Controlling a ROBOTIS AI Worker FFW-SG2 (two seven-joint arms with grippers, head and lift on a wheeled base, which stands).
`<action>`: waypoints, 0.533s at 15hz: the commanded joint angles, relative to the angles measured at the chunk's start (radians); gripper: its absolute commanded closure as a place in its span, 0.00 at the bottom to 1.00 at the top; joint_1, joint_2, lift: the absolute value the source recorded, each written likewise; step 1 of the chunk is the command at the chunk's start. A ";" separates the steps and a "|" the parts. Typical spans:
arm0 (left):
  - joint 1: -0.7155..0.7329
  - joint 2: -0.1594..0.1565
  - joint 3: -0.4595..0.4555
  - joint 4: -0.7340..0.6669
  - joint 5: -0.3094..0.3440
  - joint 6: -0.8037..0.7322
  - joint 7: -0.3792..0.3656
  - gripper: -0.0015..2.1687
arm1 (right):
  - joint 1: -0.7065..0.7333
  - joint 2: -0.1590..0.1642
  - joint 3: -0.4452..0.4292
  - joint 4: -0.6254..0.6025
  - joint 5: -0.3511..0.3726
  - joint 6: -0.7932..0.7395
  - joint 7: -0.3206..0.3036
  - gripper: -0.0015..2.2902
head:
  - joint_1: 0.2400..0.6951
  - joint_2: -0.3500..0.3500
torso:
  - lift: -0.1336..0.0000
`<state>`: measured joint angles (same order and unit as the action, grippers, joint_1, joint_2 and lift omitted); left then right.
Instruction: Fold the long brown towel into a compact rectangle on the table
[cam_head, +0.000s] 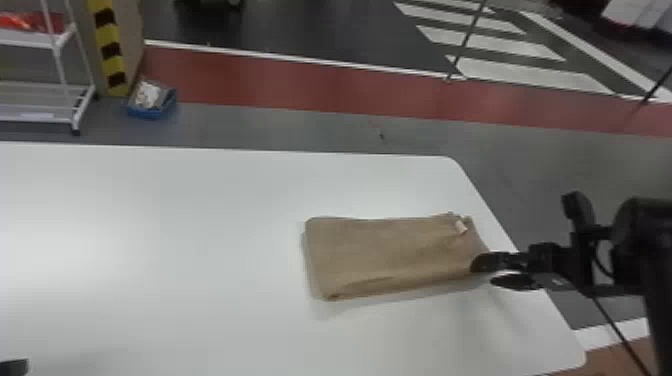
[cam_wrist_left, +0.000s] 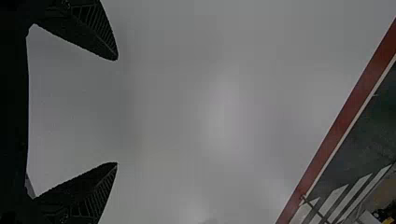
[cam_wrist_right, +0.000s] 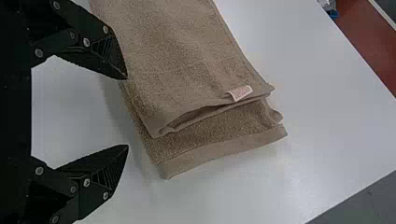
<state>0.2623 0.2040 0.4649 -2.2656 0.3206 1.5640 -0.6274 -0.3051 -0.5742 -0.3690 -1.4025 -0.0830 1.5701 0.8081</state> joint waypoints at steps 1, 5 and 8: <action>0.002 0.000 0.000 0.006 0.000 0.007 -0.002 0.04 | -0.011 0.011 0.018 0.010 0.014 0.002 -0.009 0.19 | 1.00 0.09 | 0.08; 0.011 0.000 0.000 0.008 0.000 0.007 -0.002 0.04 | -0.029 0.017 0.016 0.026 0.014 0.002 -0.024 0.19 | 1.00 0.10 | 0.08; 0.012 0.000 0.000 0.009 0.000 0.007 -0.003 0.04 | -0.039 0.023 0.010 0.049 0.016 0.002 -0.040 0.19 | 1.00 0.10 | 0.08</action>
<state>0.2741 0.2040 0.4648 -2.2571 0.3206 1.5640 -0.6295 -0.3413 -0.5547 -0.3545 -1.3604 -0.0682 1.5701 0.7694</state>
